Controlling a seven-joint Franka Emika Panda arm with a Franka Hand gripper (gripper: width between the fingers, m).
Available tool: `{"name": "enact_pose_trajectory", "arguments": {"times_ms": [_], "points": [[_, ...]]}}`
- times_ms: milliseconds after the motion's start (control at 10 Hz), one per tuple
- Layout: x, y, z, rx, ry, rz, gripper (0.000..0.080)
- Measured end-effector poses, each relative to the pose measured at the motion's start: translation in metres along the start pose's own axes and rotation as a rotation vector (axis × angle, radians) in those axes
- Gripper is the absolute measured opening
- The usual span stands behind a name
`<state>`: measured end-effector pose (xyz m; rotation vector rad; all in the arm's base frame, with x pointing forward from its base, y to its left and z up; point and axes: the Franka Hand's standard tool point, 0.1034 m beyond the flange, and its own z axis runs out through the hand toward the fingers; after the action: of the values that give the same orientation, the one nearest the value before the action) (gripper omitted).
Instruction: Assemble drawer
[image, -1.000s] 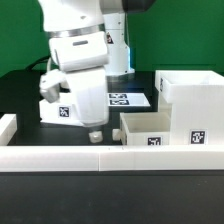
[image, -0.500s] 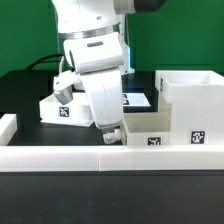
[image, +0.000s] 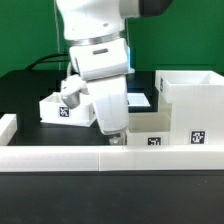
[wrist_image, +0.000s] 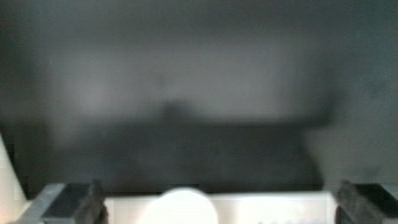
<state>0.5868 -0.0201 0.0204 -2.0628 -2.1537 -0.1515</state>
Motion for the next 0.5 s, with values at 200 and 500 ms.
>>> {"name": "enact_pose_trajectory", "arguments": {"times_ms": [200,500], "points": [[0.004,0.002,0.0,0.005,0.006,-0.005,0.0649],[0.023,0.004,0.002,0.006,0.014,-0.011,0.0649]]}}
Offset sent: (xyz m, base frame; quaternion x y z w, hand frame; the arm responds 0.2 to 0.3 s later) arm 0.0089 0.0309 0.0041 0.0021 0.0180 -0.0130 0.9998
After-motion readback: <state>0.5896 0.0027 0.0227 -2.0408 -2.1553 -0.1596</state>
